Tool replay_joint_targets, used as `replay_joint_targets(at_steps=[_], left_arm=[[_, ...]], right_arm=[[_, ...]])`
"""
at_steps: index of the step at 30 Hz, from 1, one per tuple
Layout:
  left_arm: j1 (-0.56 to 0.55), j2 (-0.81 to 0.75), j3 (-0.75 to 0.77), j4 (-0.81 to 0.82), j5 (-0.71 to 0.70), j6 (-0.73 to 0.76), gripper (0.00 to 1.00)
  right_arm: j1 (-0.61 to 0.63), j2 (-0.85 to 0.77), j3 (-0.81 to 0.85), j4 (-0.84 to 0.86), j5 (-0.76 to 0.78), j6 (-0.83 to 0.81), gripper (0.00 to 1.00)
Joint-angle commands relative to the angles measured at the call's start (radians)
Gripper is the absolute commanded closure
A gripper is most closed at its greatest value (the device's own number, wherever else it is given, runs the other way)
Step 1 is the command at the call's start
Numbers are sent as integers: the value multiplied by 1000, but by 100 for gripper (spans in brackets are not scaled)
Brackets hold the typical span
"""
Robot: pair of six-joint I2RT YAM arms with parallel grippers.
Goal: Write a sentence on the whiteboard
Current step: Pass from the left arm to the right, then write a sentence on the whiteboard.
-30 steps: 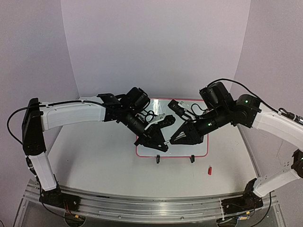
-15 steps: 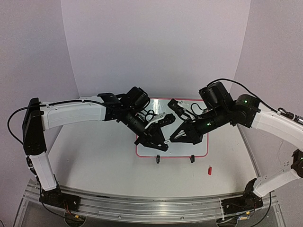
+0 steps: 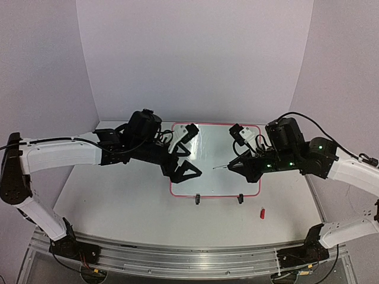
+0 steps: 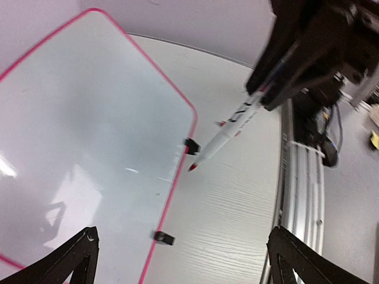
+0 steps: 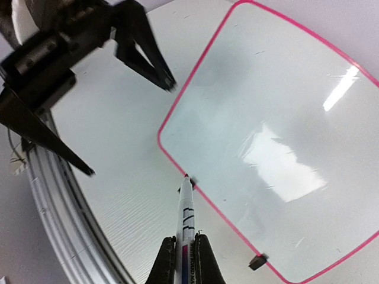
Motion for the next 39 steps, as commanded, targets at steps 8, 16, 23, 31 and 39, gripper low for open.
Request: replay_joint_targets(at_steps=[8,16,23,31,39], left_arm=[[334,-58,-156,369,-148,-607,1],[420,100,-91,437,153,-488,13],[461,256,-22,442,346,-425,23],[495,341,-39,586,556,-446,33],[496,400,-17,603,610,-442,38]], right_arm=[[4,-12,-175,519,261,-87,100],[3,59,-144,526,250,-34,100],[3,69,-133,530,251,13,100],[4,95,-115,534,212,27,100],[3,125,-105,540,216,33,100]])
